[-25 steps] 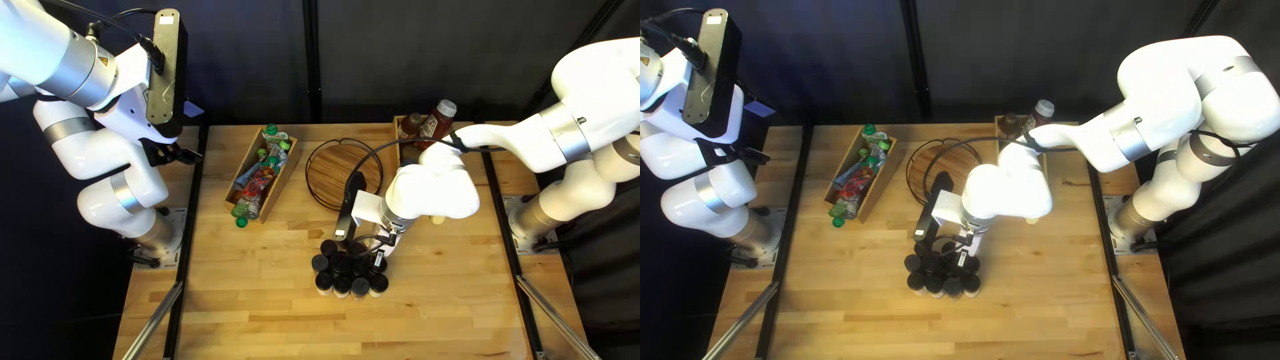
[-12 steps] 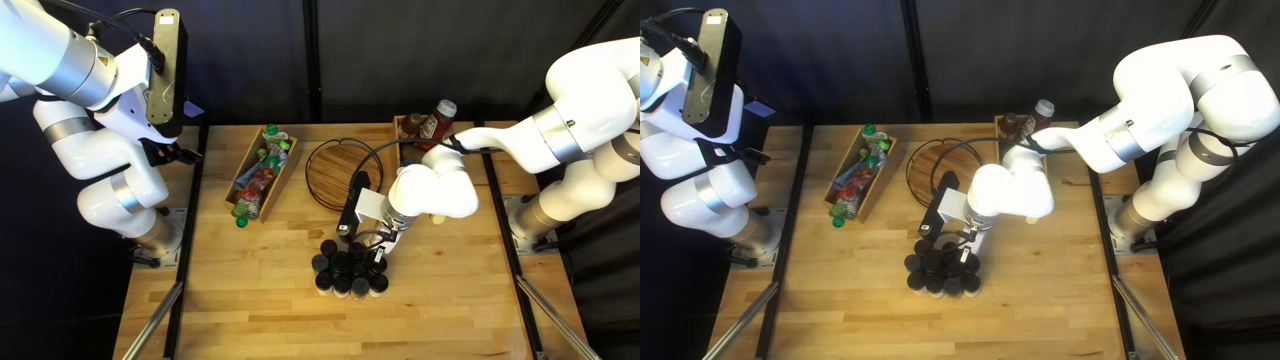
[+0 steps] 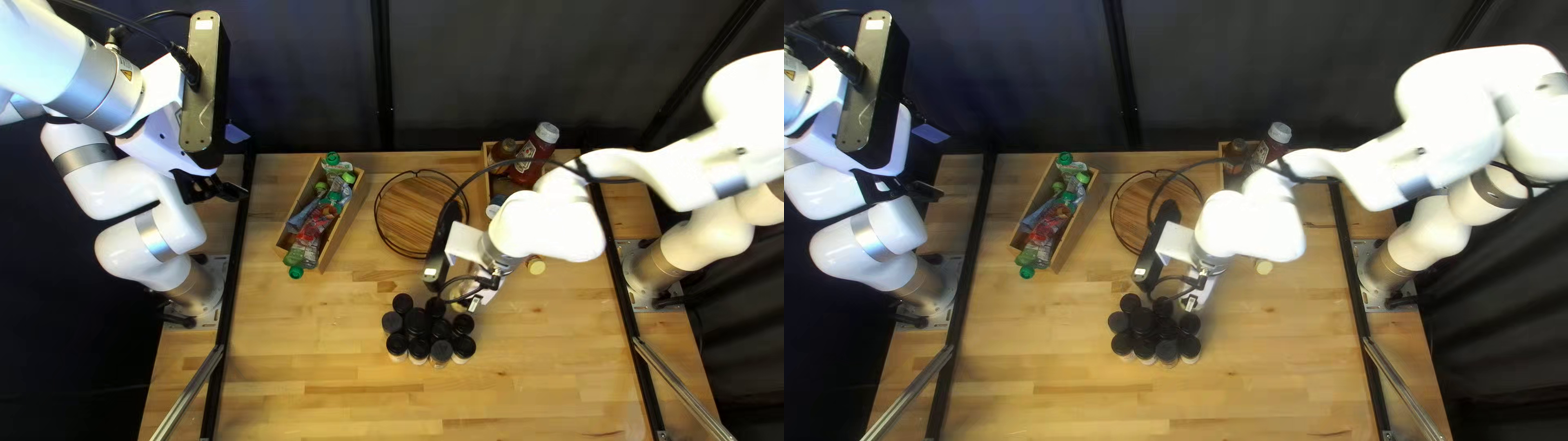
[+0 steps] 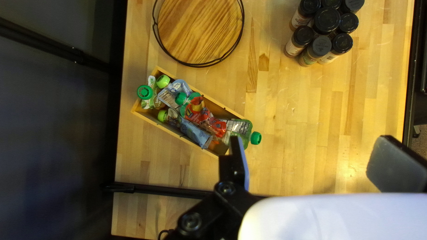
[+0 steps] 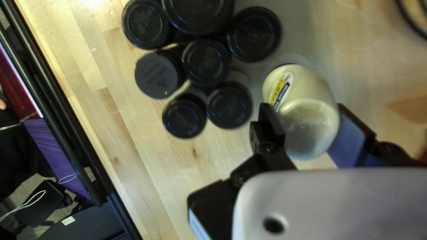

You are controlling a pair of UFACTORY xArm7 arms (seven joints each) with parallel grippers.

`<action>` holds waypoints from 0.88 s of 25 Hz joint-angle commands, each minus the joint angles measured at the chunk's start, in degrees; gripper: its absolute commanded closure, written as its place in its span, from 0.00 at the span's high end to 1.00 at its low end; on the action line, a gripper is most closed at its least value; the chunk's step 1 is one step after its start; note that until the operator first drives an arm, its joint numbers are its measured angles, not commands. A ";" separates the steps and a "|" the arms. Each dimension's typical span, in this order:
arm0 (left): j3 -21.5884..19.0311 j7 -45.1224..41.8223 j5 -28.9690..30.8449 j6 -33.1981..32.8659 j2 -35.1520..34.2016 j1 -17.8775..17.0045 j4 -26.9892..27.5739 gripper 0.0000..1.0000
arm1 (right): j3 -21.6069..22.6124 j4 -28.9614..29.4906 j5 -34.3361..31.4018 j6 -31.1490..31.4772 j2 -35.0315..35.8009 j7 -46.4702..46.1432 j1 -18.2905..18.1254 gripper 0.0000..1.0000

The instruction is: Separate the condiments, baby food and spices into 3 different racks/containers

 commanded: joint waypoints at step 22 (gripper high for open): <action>0.00 0.00 0.00 0.00 0.00 0.00 0.00 1.00 | -13.41 -5.26 -12.14 18.66 21.42 -13.48 -5.77 0.00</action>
